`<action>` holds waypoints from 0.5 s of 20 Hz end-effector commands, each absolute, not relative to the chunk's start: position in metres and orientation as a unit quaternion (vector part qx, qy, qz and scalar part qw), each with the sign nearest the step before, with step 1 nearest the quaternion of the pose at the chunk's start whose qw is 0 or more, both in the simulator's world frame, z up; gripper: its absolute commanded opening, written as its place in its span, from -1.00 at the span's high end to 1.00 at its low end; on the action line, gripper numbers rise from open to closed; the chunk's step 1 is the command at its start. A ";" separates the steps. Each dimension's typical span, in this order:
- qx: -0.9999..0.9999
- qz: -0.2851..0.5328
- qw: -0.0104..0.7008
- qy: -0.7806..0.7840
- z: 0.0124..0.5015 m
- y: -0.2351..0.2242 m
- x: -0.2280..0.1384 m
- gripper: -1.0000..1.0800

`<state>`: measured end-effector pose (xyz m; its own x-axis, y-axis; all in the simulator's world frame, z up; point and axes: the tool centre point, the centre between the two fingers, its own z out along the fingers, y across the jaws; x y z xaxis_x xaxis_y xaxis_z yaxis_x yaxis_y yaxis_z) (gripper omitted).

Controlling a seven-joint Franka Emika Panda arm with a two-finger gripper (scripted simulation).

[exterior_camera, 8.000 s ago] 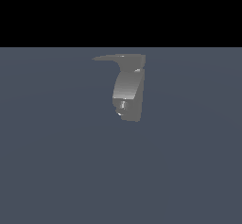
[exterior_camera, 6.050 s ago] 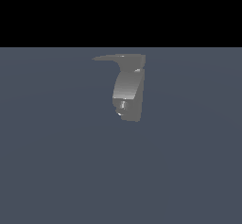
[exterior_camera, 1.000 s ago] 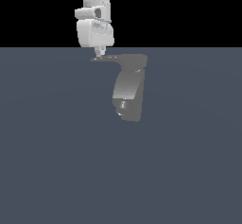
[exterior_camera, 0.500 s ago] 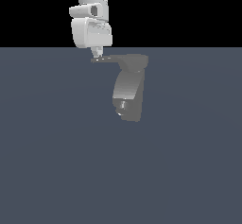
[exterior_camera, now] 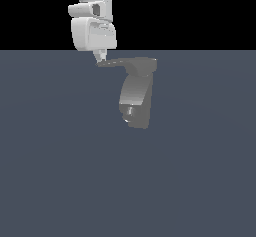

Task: Turn on the faucet by rotating a designated handle.

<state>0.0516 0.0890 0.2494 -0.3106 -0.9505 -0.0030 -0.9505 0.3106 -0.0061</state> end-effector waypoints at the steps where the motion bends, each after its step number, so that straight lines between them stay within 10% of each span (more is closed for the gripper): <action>1: -0.585 -0.001 0.001 0.811 0.249 0.084 0.044 1.00; 10: -0.584 -0.001 0.001 0.812 0.249 0.075 0.020 1.00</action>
